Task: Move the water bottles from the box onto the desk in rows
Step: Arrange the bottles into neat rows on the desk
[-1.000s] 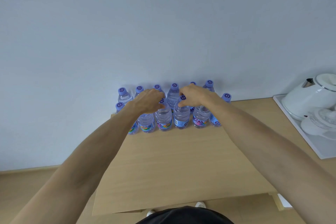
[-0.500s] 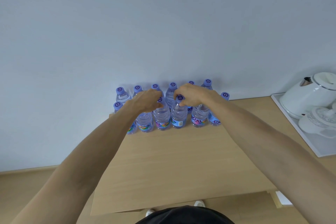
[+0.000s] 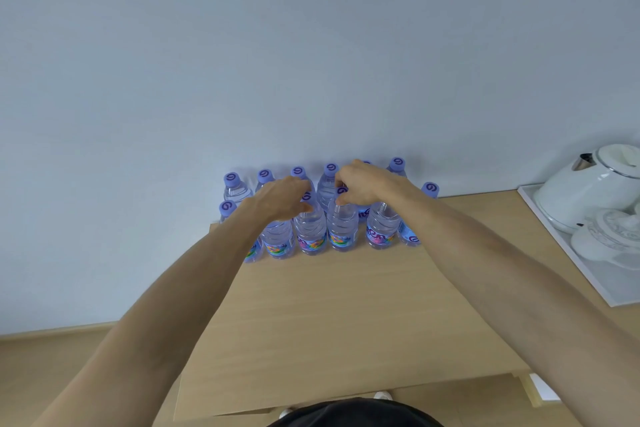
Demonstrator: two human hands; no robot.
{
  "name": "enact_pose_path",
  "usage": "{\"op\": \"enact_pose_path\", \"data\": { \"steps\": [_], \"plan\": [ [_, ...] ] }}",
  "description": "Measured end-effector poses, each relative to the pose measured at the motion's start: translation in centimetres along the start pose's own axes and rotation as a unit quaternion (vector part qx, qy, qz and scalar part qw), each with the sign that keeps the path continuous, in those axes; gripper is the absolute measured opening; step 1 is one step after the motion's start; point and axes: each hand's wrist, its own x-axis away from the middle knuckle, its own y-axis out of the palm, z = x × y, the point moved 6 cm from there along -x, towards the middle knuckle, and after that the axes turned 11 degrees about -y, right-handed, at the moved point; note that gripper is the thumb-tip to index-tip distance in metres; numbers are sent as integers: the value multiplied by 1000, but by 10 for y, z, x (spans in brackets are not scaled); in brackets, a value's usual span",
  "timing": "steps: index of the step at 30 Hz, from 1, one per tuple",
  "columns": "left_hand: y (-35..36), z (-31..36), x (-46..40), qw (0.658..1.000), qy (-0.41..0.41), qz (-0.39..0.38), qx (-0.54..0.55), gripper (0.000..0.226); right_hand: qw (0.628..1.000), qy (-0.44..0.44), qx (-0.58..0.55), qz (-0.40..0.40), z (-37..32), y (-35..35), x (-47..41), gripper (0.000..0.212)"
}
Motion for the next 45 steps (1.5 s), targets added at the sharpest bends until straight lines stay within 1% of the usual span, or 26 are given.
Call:
{"op": "enact_pose_path", "data": {
  "steps": [3,15,20,26,30,38,42,45],
  "plan": [
    [0,-1,0,1000,2,-2,6,30,1000,-22,5,0,-1,-1,-1,22],
    [4,-4,-4,1000,-2,-3,21,29,999,-27,-31,7,1,-1,5,25],
    [6,-4,-5,1000,-2,3,21,32,1000,-20,-19,-13,2,0,4,23],
    [6,-2,-2,1000,3,15,17,34,1000,-22,-7,-18,-1,0,5,27],
    [7,-1,-3,1000,-3,16,1,37,1000,-17,-8,-8,1,1,6,28],
    [3,3,-3,997,2,31,-64,35,1000,-15,-3,10,2,2,8,22],
    [1,4,0,997,3,30,-71,32,1000,-24,-8,13,1,1,7,20],
    [-2,4,1,996,11,32,-78,25,999,-32,-3,9,1,2,5,18]
  ]
}}
